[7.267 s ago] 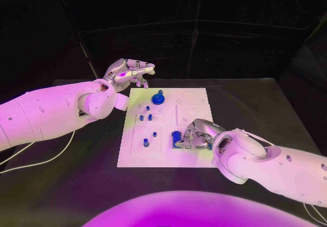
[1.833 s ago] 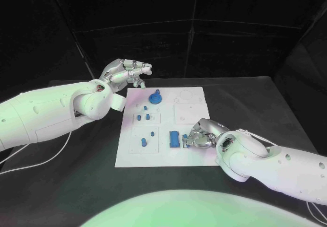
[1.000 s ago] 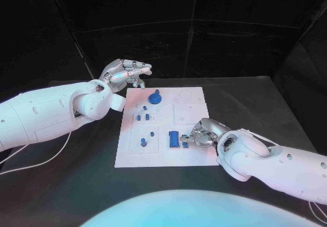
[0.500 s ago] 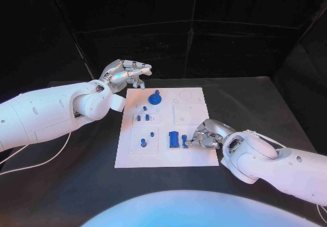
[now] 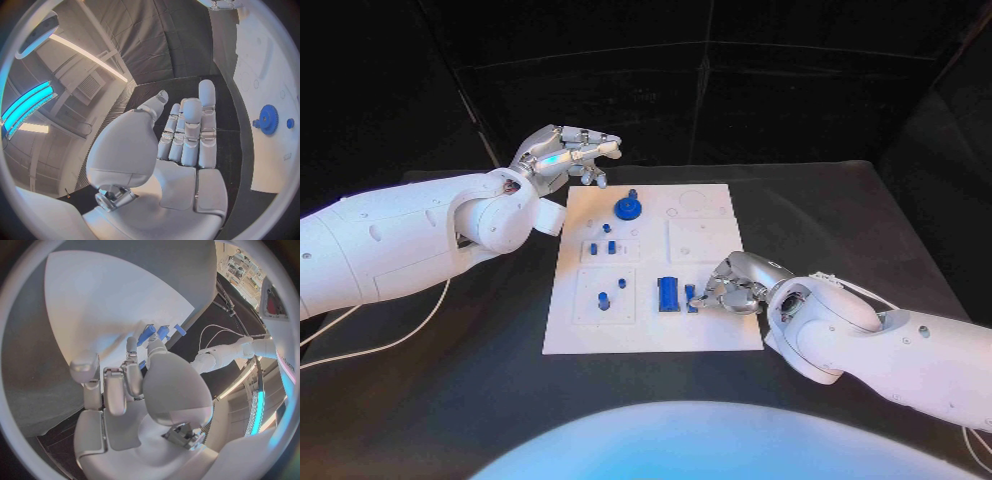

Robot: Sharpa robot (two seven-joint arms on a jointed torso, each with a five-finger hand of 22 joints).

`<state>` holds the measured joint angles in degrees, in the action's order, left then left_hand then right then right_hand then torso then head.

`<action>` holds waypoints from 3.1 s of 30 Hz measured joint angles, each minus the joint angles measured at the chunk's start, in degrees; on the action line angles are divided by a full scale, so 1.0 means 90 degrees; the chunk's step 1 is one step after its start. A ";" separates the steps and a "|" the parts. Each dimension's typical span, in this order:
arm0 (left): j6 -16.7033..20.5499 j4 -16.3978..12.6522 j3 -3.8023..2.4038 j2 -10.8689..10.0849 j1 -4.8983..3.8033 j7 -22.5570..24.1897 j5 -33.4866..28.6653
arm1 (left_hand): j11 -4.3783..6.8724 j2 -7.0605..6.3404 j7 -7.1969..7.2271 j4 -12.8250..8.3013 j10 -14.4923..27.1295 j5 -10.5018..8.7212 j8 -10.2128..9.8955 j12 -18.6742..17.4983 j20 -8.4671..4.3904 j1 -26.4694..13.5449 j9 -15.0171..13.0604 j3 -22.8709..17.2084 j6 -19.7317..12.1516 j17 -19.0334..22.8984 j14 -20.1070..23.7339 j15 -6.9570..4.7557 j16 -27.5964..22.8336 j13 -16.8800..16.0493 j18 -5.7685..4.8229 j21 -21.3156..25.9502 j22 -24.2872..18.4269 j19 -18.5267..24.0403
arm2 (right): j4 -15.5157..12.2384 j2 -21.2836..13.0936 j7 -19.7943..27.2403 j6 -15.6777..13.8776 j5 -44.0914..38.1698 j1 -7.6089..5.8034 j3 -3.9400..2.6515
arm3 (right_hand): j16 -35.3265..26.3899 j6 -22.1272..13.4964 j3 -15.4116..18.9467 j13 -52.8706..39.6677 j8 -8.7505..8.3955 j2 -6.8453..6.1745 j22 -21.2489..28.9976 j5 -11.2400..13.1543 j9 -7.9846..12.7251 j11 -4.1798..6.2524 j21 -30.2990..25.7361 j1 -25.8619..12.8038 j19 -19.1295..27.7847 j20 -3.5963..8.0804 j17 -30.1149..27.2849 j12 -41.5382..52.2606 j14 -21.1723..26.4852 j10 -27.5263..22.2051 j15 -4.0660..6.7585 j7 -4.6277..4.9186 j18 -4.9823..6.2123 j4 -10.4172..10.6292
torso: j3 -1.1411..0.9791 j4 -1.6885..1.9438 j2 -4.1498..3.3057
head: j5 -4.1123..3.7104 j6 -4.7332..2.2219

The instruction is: Assemble the parts on the task board

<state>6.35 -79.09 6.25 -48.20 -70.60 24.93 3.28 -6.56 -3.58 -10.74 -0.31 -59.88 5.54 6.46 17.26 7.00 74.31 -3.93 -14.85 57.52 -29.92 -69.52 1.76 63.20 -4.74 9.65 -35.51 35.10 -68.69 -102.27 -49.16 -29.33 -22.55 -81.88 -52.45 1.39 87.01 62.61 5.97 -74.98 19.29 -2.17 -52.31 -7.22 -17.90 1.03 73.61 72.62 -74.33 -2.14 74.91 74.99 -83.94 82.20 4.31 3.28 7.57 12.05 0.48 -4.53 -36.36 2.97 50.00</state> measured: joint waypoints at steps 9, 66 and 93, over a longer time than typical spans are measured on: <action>-0.0001 0.0007 0.0000 0.0005 0.0001 -0.0002 0.0000 | 0.0000 0.0000 0.0000 0.0000 0.0000 0.0000 0.0000 0.0000 0.0000 0.0000 0.0000 0.0000 0.0000 0.0000 0.0000 0.0000 0.0000 0.0000 0.0000 0.0000 0.0001 0.0000 | 0.0132 0.0072 -0.0009 0.0037 0.0004 0.0000 0.0000 | 0.0000 0.0000 0.0034 -0.0003 0.0000 0.0078 -0.0007 -0.0033 -0.0015 0.0000 0.0000 0.0161 0.0000 0.0000 0.0000 0.0000 0.0000 0.0000 0.0000 0.0000 0.0000 -0.0086 | 0.0001 0.0004 -0.0002 | 0.0015 0.0001; 0.0375 0.1170 0.0015 0.0652 0.0242 0.0190 -0.0797 | -0.0341 0.0276 0.0002 0.0018 0.0578 -0.0021 -0.0102 -0.0762 0.0946 0.0192 0.0044 0.0462 -0.0339 0.2782 0.2157 0.0795 -0.5166 0.0154 0.0002 0.2965 -0.2125 0.3089 | 0.3910 0.1352 0.5669 0.0380 0.7040 -0.0994 -0.0197 | -0.8968 -0.1029 0.0479 0.7956 -0.1752 0.0865 0.5308 -0.0348 0.1298 -0.1090 -0.6205 0.0969 0.2831 -0.1304 -0.7436 -0.7230 0.2608 -0.2692 -0.1280 0.0797 0.0249 -0.1603 | 0.0113 0.0066 0.0386 | -0.0057 -0.1050; 0.3131 -0.0994 -0.0636 0.0415 0.1096 0.0308 -0.0567 | 0.0653 0.0399 0.1062 0.0044 0.4626 -0.0567 -0.0670 -0.1796 -0.0258 -0.5437 0.0426 0.1503 -0.4365 0.3312 0.5870 -0.0140 -0.6414 0.0515 -0.0811 0.3859 -0.3342 0.6116 | 0.1412 0.0506 0.6275 -0.1883 0.8709 -0.0846 -0.0152 | -0.9614 -0.4935 -0.0527 0.8321 -0.2116 0.0252 0.5799 0.0668 0.1970 -0.0170 -0.7502 -0.4993 0.6395 -0.0134 -0.8282 -0.8220 0.7040 -0.6935 -0.0503 -0.0241 -0.0304 -0.1341 | -0.0049 0.0491 0.0573 | -0.0330 -0.1735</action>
<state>34.54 -88.03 0.53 -44.47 -60.74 27.70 -1.82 -0.68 0.01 -1.18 0.08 -18.25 0.44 0.43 1.10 4.68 25.37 -0.10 -1.33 18.23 -0.11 -16.69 0.49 5.47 -0.10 2.35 -0.77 5.02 -13.65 -89.55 -44.61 27.14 -39.50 -3.50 -60.07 0.02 0.48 18.19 1.22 -0.10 0.25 0.09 -0.12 -1.21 -0.17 -0.51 6.09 27.69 -16.77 -3.34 0.38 1.01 -20.58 19.78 -0.22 1.11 4.83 -0.03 0.04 -0.10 -31.21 0.00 34.38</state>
